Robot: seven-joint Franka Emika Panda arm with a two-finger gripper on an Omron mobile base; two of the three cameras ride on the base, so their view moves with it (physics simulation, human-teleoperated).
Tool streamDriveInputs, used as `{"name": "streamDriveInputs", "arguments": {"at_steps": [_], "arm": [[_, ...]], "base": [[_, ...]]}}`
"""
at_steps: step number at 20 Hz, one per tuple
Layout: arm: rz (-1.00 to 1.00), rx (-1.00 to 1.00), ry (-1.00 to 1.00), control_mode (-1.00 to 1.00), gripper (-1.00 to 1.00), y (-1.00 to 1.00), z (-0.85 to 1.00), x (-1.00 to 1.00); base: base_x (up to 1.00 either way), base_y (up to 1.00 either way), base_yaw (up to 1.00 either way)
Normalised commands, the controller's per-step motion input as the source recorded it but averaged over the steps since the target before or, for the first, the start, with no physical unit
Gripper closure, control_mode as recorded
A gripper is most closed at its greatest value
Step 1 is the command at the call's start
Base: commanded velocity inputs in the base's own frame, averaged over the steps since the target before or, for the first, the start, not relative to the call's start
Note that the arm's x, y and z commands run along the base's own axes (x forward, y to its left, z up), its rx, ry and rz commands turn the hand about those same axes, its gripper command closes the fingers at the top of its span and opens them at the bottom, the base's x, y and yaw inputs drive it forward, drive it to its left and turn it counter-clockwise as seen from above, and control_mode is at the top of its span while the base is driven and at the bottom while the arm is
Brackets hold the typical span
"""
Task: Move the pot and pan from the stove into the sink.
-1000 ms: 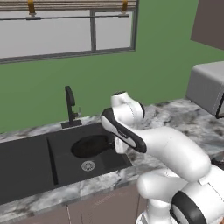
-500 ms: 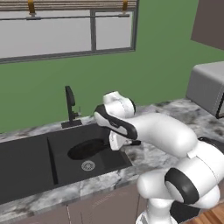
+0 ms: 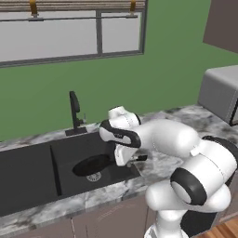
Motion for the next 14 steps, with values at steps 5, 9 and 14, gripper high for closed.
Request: {"name": "streamDriveInputs", "arguments": {"at_steps": [5,9,14], "arm": [[0.00,0.00,0.00,-1.00,1.00,0.20,-0.25,0.57],[0.00,0.00,0.02,-1.00,1.00,0.31,-0.30,0.64],[0.00,0.00,0.02,-1.00,1.00,0.38,-0.39,0.52]], "base": [[0.00,0.00,0.00],[0.00,0.00,0.00],[0.00,0.00,0.00]]}}
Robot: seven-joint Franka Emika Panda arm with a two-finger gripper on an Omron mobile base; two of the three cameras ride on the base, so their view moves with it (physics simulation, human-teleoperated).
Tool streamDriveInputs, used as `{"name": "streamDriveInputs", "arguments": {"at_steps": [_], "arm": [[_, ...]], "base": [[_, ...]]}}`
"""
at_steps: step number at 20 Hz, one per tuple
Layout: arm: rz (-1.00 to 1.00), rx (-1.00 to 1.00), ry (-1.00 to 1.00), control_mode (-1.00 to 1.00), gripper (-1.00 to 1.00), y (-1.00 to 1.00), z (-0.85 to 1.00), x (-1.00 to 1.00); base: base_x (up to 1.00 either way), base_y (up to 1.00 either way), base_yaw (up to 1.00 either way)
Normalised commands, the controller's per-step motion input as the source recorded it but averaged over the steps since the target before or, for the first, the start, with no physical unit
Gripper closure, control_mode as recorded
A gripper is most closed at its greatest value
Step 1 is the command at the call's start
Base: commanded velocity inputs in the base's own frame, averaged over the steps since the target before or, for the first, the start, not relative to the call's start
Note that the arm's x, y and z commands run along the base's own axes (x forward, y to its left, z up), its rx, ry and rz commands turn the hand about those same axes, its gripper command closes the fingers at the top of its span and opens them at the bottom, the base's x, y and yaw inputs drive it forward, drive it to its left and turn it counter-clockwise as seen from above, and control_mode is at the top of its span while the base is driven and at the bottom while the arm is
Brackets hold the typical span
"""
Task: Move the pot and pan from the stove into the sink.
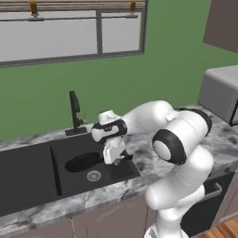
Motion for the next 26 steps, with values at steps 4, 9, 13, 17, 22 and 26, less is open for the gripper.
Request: {"name": "streamDriveInputs", "arguments": {"at_steps": [4,9,13,17,22,26], "arm": [[0.00,0.00,0.00,-1.00,1.00,0.39,-0.38,0.44],[0.00,0.00,0.00,-1.00,1.00,0.32,-0.41,0.44],[0.00,0.00,0.00,-1.00,1.00,0.15,-0.59,0.28],[0.00,0.00,0.00,-1.00,1.00,0.13,-0.42,0.31],[0.00,-0.01,-0.01,-1.00,1.00,0.08,-0.26,0.35],[0.00,0.00,0.00,-1.00,-1.00,0.00,0.00,0.00]], "base": [[0.00,0.00,0.00],[0.00,0.00,0.00],[0.00,0.00,0.00],[0.00,0.00,0.00],[0.00,0.00,0.00],[0.00,0.00,0.00]]}}
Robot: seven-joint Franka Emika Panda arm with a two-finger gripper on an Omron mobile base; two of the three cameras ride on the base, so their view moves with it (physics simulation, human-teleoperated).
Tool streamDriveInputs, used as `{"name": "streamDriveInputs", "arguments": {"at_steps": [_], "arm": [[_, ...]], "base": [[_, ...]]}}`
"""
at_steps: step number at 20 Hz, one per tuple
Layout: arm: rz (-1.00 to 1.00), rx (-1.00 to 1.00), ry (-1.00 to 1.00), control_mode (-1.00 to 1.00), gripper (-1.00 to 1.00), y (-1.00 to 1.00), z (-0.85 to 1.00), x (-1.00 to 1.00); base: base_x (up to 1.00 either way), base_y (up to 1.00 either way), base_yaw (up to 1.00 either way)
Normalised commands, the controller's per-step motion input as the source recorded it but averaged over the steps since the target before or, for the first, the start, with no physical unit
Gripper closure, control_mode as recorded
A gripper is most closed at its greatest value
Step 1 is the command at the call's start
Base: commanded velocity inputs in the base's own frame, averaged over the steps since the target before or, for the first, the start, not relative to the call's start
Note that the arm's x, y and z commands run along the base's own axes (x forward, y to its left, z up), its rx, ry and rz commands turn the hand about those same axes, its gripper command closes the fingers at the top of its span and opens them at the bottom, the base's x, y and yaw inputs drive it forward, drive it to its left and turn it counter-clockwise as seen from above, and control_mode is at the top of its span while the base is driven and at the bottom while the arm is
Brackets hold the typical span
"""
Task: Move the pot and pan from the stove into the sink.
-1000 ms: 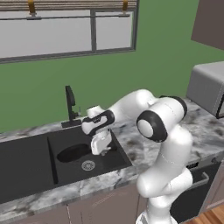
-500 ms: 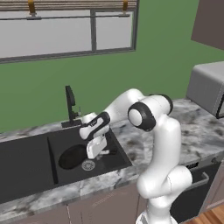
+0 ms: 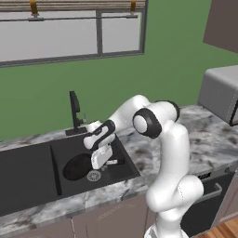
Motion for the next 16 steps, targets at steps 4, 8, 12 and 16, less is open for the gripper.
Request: {"name": "streamDriveInputs", "arguments": {"at_steps": [4,8,12,16], "arm": [[0.00,0.01,0.00,-1.00,-1.00,0.00,0.07,0.00],[-0.02,0.06,-0.06,-1.00,-1.00,0.00,0.52,-0.09],[-0.04,0.08,-0.08,-1.00,-1.00,-0.07,0.71,-0.32],[-0.03,0.08,-0.07,-1.00,-1.00,-0.19,0.77,-0.51]], "base": [[0.00,0.00,0.00],[0.00,0.00,0.00],[0.00,0.00,0.00],[0.00,0.00,0.00]]}}
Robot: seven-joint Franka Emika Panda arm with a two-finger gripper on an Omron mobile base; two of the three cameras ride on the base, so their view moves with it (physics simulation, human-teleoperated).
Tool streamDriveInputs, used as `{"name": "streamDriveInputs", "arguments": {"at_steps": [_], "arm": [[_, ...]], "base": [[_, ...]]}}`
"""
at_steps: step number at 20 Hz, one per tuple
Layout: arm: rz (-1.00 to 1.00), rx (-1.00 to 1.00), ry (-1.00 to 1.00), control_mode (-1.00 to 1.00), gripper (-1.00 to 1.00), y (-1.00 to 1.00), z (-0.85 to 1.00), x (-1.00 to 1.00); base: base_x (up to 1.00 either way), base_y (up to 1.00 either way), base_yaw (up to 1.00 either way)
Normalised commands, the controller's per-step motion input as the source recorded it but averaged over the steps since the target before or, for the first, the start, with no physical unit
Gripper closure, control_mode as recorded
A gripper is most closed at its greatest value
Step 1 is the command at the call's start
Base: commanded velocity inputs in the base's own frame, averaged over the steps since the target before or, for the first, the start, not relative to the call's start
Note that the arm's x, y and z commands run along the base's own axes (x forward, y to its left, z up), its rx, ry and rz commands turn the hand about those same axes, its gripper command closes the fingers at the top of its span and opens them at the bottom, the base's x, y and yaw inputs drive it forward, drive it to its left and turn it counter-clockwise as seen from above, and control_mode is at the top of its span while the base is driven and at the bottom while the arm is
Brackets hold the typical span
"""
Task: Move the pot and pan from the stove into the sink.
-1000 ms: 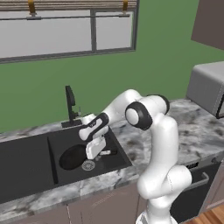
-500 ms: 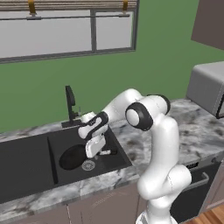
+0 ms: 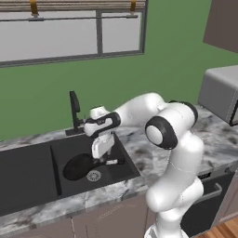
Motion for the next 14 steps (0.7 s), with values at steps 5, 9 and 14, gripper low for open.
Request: {"name": "streamDriveInputs", "arguments": {"at_steps": [5,9,14], "arm": [[-0.04,0.07,-0.07,-1.00,-1.00,-0.36,0.67,-0.78],[-0.04,0.09,-0.12,-1.00,-1.00,-0.47,0.60,-0.96],[-0.04,0.10,-0.14,-1.00,-1.00,-0.46,0.62,-0.98]], "base": [[0.00,0.00,0.00],[0.00,0.00,0.00],[0.00,0.00,0.00]]}}
